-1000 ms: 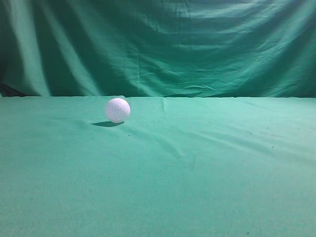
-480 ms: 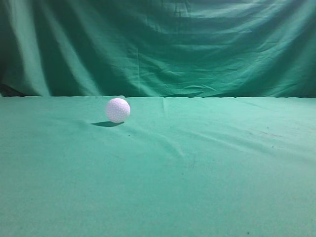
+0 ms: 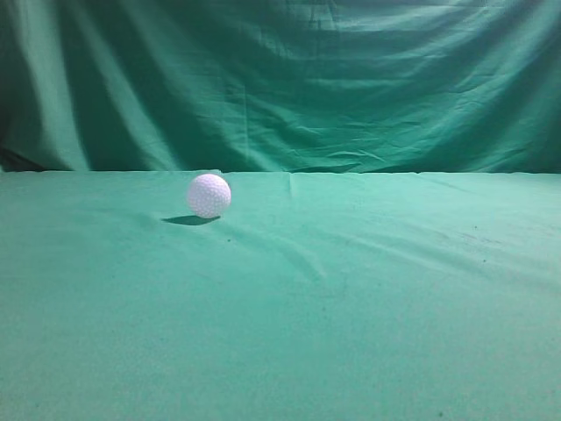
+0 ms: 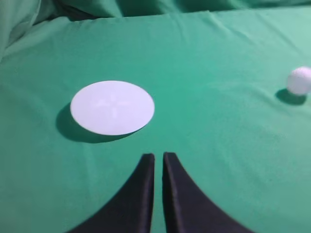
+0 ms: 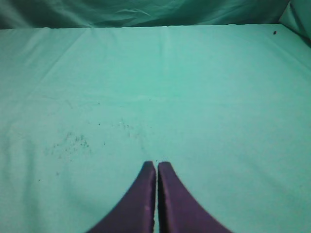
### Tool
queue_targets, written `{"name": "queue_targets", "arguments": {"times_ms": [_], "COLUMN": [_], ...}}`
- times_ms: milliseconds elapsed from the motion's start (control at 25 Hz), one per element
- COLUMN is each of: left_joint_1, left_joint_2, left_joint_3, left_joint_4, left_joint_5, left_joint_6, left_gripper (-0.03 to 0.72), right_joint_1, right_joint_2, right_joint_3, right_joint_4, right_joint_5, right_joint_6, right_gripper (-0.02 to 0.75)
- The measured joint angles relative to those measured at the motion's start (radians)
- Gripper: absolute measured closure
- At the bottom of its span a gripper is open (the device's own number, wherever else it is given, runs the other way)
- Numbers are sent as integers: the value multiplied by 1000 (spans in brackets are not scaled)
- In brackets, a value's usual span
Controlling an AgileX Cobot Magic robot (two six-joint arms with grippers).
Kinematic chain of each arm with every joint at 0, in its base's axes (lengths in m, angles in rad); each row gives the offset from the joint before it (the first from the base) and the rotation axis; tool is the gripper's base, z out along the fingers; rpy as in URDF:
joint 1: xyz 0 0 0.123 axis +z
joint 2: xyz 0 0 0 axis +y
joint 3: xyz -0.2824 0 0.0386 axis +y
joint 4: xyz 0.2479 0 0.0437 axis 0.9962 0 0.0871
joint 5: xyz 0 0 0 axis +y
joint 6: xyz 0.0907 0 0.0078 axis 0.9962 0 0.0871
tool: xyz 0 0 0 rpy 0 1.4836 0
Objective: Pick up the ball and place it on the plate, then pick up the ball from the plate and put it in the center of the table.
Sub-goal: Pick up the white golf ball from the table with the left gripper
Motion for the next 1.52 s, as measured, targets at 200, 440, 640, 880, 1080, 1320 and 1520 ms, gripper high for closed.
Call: {"name": "queue_targets", "arguments": {"times_ms": [200,440,640,880,1080,1320,1520], "left_joint_1": [0,0,0,0,0,-24,-38], "left_joint_2": [0,0,0,0,6,162,277], "left_joint_3": [0,0,0,0,-63,-223,-280], "left_joint_4": [-61,-61,-98,-124,-154,-227,-239], "left_joint_5": [-126,-150,-197,-354,-214,-67,-110], "left_joint_6": [-6,-6,-6,-25,-31,-31,-31], "left_gripper": [688,688,688,688,688,688,688], "right_joint_1": [0,0,0,0,0,0,0], "right_joint_2": [0,0,0,0,0,0,0], "right_joint_3": [0,0,0,0,0,0,0], "right_joint_4": [0,0,0,0,0,0,0], "right_joint_5": [0,0,0,0,0,0,0], "right_joint_6": [0,0,0,0,0,0,0], "right_gripper": [738,738,738,738,738,738,738]}}
